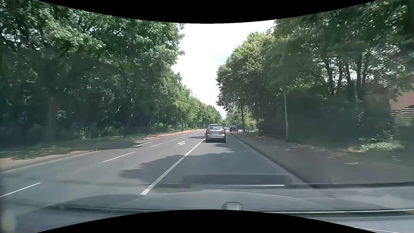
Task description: Follow the waypoints while adhering to traffic rules and regulations
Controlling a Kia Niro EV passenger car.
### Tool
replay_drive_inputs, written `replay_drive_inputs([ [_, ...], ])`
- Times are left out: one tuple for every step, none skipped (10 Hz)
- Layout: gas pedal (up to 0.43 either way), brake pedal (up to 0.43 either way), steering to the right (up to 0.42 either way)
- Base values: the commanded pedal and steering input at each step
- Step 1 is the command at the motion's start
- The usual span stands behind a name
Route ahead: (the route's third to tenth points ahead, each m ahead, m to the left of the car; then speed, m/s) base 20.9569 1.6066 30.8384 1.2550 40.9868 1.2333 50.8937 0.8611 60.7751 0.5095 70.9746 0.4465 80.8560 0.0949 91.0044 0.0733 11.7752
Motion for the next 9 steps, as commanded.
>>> replay_drive_inputs([
  [0.189, 0.018, 0.003],
  [0.189, 0.018, 0.003],
  [0.189, 0.018, 0.002],
  [0.189, 0.018, 0.002],
  [0.189, 0.018, 0.002],
  [0.189, 0.018, 0.002],
  [0.177, 0.018, 0.002],
  [0.177, 0.018, 0.002],
  [0.177, 0.018, 0.002],
])
